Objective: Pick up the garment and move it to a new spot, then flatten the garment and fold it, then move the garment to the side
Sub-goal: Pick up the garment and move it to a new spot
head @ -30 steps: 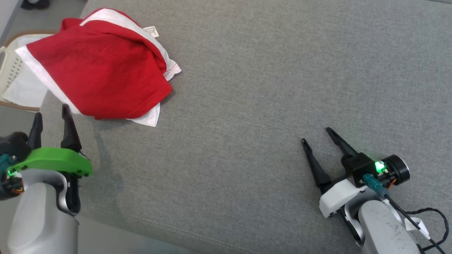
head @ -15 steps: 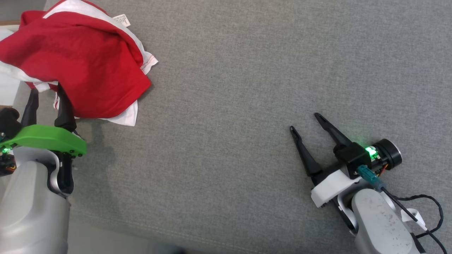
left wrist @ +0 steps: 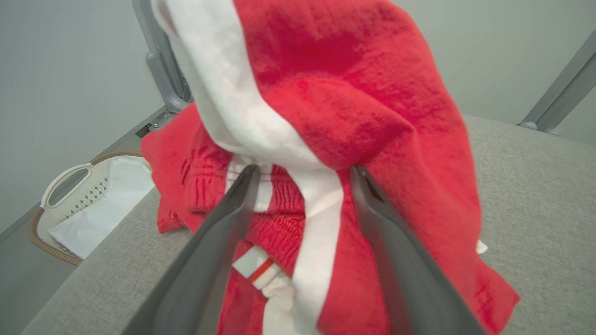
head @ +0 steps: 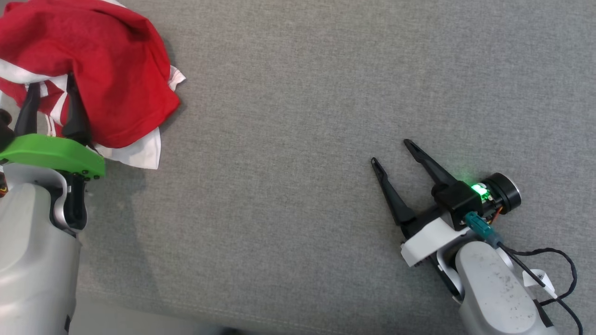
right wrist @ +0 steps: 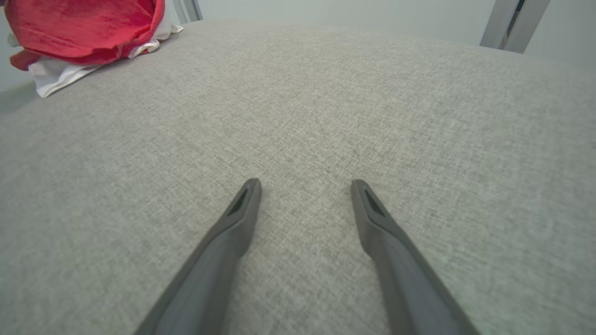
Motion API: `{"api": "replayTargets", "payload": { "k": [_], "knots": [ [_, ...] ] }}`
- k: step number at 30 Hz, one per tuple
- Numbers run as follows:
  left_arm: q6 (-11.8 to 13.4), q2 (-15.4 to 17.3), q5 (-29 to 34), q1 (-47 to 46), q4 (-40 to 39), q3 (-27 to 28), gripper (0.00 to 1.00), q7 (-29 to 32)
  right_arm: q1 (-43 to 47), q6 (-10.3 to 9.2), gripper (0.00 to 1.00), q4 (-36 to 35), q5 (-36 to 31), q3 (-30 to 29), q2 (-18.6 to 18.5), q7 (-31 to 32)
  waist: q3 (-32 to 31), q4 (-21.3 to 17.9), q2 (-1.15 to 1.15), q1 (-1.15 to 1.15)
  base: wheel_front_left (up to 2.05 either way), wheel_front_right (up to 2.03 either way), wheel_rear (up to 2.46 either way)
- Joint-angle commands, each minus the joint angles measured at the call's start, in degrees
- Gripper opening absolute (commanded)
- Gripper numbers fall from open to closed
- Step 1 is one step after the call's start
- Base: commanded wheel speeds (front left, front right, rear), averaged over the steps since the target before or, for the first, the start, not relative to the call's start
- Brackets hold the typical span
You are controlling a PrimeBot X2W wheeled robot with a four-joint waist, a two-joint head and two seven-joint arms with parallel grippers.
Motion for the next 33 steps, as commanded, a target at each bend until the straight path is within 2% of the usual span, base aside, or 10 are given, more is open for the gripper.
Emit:
{"api": "replayTargets", "payload": {
  "k": [1, 5, 10, 11, 12, 15, 19, 27, 33],
  "knots": [
    [-0.16, 0.57, -0.50, -1.58, 0.61, -0.86, 1.00, -0.04, 0.51, -0.79, 1.00, 4.47, -0.58, -2.56, -2.95, 1.85, 0.79, -0.90, 0.00, 0.00, 0.00, 0.00, 0.00],
    [-0.15, 1.27, -2.56, -3.46, 4.08, -3.38, 1.00, -0.01, 0.45, -0.86, 1.00, 4.38, -0.83, -3.14, -3.01, 1.86, 1.52, -1.98, 0.00, 0.00, 0.00, 0.00, 0.00],
    [-0.16, 1.78, -6.50, -5.74, 10.01, -9.14, 1.00, 0.04, 0.70, -0.87, 1.00, 4.48, -0.96, -3.55, -2.94, 1.91, 1.96, -2.94, 0.00, 0.00, 0.00, 0.00, 0.00],
    [-0.16, 1.87, -7.42, -6.29, 10.95, -10.38, 0.57, 0.06, 0.72, -0.87, 1.00, 4.51, -0.97, -3.58, -2.91, 1.91, 2.01, -3.09, 0.00, 0.00, 0.00, 0.00, 0.00],
    [-0.15, 2.21, -8.21, -6.76, 11.45, -10.89, 0.00, 0.08, 0.69, -0.87, 1.00, 4.53, -0.96, -3.63, -2.87, 1.92, 2.04, -3.18, 0.00, 0.00, 0.00, 0.00, 0.00],
    [-0.16, 3.34, -8.65, -7.93, 11.23, -10.21, 0.00, 0.03, 0.74, -0.88, 1.00, 4.90, -0.81, -3.80, -2.81, 1.92, 1.71, -3.36, 0.00, 0.00, 0.00, 0.00, 0.00],
    [-0.15, 3.76, -5.75, -6.67, 7.58, -7.27, 0.00, -0.03, 1.65, -0.87, 1.00, 4.88, 0.18, -3.66, -2.42, 1.92, 0.12, -3.34, 0.00, 0.00, 0.00, 0.00, 0.00],
    [-0.15, 1.92, 2.85, -1.73, -4.65, 0.33, 0.00, -0.03, 3.38, -0.61, 1.00, 4.52, 1.64, -2.67, -1.08, 1.46, -4.74, -3.44, 0.00, 0.00, 0.00, 0.00, 0.00],
    [-0.15, -0.42, 7.61, 1.72, -14.32, 2.02, 0.00, -0.03, 4.49, -0.52, 1.00, 3.91, 3.27, -3.15, -0.61, 1.23, -9.00, -4.71, 0.00, 0.00, 0.00, 0.00, 0.00]
  ]
}}
